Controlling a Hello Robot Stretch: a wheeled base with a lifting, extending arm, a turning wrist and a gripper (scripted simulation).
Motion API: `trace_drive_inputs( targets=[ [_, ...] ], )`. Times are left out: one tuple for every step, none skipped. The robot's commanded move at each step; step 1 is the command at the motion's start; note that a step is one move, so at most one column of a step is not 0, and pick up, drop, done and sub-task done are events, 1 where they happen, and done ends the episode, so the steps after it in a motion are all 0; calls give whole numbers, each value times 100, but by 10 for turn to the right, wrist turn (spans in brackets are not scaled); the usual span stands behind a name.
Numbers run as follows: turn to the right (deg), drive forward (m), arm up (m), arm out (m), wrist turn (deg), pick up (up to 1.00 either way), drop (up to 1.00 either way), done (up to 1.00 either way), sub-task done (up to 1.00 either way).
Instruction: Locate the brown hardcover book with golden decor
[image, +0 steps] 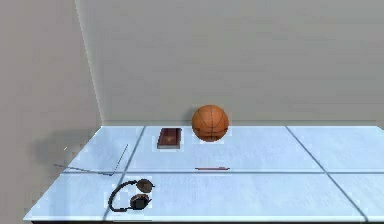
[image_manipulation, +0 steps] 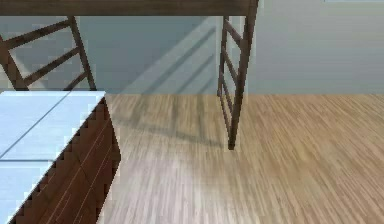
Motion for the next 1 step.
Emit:
trace_drive_inputs(
  targets=[
    [0,0,0,0,0,0,0,100,0]
  ],
)
